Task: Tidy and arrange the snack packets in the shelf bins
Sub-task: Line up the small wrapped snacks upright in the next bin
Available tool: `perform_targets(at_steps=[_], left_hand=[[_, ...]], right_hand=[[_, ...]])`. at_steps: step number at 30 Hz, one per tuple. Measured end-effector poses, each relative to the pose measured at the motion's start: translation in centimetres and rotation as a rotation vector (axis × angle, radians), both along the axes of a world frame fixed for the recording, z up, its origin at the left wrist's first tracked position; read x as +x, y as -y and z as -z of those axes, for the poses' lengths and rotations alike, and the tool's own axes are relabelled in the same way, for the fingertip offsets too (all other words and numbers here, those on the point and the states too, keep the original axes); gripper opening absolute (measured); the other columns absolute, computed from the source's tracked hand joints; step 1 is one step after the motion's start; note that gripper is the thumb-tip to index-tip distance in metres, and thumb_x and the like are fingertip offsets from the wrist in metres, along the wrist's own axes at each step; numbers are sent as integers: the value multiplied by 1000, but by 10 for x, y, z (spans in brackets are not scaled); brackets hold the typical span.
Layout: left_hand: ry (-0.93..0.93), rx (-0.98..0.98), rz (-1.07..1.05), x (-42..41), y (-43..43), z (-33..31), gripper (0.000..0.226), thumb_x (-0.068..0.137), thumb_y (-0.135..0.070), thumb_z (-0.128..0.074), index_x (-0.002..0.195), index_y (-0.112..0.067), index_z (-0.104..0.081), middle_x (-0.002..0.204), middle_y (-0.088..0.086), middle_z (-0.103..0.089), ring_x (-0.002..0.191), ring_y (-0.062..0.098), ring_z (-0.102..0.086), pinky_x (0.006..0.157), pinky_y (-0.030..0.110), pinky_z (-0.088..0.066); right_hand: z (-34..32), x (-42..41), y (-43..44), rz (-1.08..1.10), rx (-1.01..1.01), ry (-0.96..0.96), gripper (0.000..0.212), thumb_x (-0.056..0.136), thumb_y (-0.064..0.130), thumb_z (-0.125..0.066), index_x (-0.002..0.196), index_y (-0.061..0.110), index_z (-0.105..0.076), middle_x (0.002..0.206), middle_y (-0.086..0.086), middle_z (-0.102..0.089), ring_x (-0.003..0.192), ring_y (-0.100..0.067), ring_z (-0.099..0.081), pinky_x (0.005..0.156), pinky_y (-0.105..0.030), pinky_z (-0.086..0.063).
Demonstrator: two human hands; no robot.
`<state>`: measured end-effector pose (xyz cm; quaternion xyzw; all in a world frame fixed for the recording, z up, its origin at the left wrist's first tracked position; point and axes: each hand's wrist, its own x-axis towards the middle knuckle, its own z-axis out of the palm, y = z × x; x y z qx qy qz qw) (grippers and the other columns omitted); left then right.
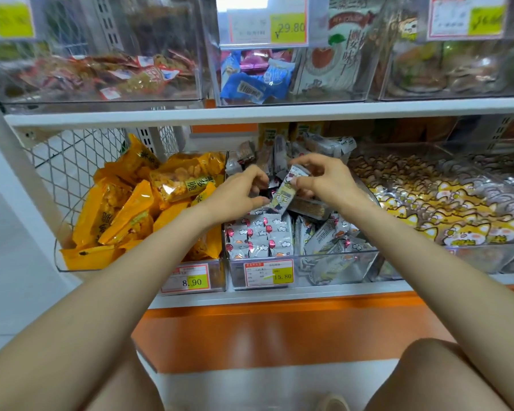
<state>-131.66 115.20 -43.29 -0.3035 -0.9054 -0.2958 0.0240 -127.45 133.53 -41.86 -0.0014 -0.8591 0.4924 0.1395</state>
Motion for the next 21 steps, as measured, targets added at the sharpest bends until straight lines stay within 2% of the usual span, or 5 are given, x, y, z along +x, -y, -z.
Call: perform_targets(at_steps=[4,9,14,18,21], left_hand=[[120,114,54,0,-7,3,38,86,-22,-66,119,-13,-49,113,-1,-59,105,11,-55,83,23,-45],[25,291,-39,1,-2,-4,28,82,-15,-70,107,-15,-56,102,1,-59,92,16,-57,80,34,-50],[-301,246,-149,6,10,-22,34,78,-18,-72,110,-11,-63,108,4,-62,96,14,-55,77,24,-44],[-370,173,-230,10,13,-22,40,75,-26,-77,106,-11,-57,93,-5,-57,81,9,-51,64,18,-39],[-366,97,-201,9,9,-15,41,73,-29,-78,103,-14,-56,95,-5,-61,81,12,-54,65,26,-39]], right_hand=[[-3,7,-1,-87,-188,-81,28,82,-2,-65,105,13,-64,86,-4,-62,78,-21,-62,69,-30,-57],[1,4,-2,-102,-254,-56,45,82,2,-68,123,11,-50,92,-3,-64,78,-14,-64,79,-30,-55],[10,-2,-11,53,267,-22,34,81,13,-71,114,15,-60,86,2,-62,86,-17,-60,86,-33,-49],[13,4,-15,48,986,85,43,80,44,-68,117,25,-60,116,-5,-61,115,-29,-48,91,-34,-40],[15,6,-13,56,1098,110,48,78,45,-69,121,27,-57,122,-6,-59,116,-29,-48,91,-35,-38]])
